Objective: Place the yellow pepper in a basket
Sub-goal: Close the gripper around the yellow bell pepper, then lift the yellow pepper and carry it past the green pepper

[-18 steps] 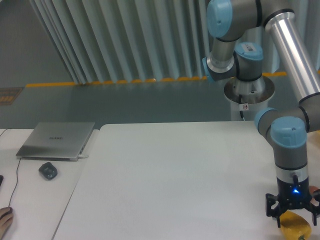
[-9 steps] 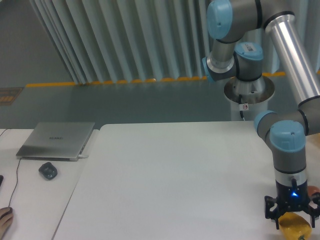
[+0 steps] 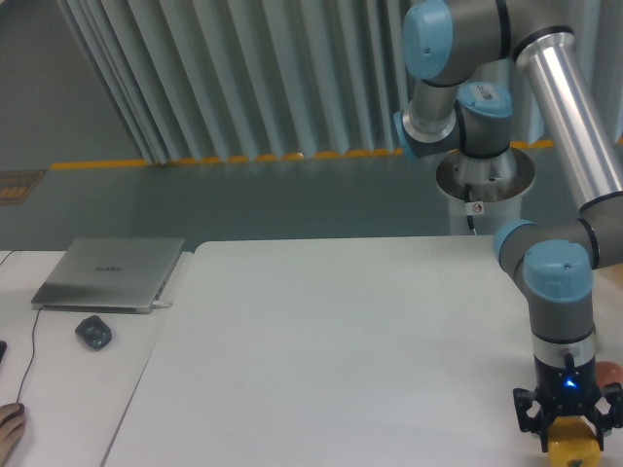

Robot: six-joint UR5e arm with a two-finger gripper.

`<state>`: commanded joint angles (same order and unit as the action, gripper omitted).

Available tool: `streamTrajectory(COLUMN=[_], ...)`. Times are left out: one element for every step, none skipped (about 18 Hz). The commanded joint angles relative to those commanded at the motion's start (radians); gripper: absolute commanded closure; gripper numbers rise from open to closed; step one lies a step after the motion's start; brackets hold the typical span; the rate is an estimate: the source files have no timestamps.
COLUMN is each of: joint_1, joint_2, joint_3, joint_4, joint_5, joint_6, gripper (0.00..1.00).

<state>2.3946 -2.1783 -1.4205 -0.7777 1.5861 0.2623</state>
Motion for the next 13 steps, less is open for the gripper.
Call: streamTrajectory(joint_1=[-0.009,-0.012,-0.02,-0.031,-0.035,-0.047,-0.061,-0.066,-0.072,-0.08,-0.083,-0.084,-0.084], joint_2=[0.005,0.012,0.027,0.04,0.057,0.077,0.101,0.13,0.165,0.202,0.236,0.264,0.29], joint_3=[-0.002,-0.005,-0.014,-0.021,-0.032,-0.044,-0.061,-0.081,-0.107,-0.132,-0.159,-0.19,-0.211], joint_4=[0.0,0.0,0.0,-0.002,-0.002,-0.003,-0.005,-0.009,-0.011,-0.014,-0.017,-0.018,-0.023], joint_5=[0.0,0.0,-0.002,-0.002,-0.002,-0.005,-0.003,-0.002,-0.002,-0.002,-0.003,-0.002,0.002], joint_6=[-0.001,0.0,-0.001,-0.001,-0.003,-0.002,0.002,0.003,0.014,0.049,0.09,0.135,0.185], gripper=[0.44,0.45,0.45,0.45,0.45,0.45,0.45,0.45,0.45,0.45,0.45,0.45,0.45])
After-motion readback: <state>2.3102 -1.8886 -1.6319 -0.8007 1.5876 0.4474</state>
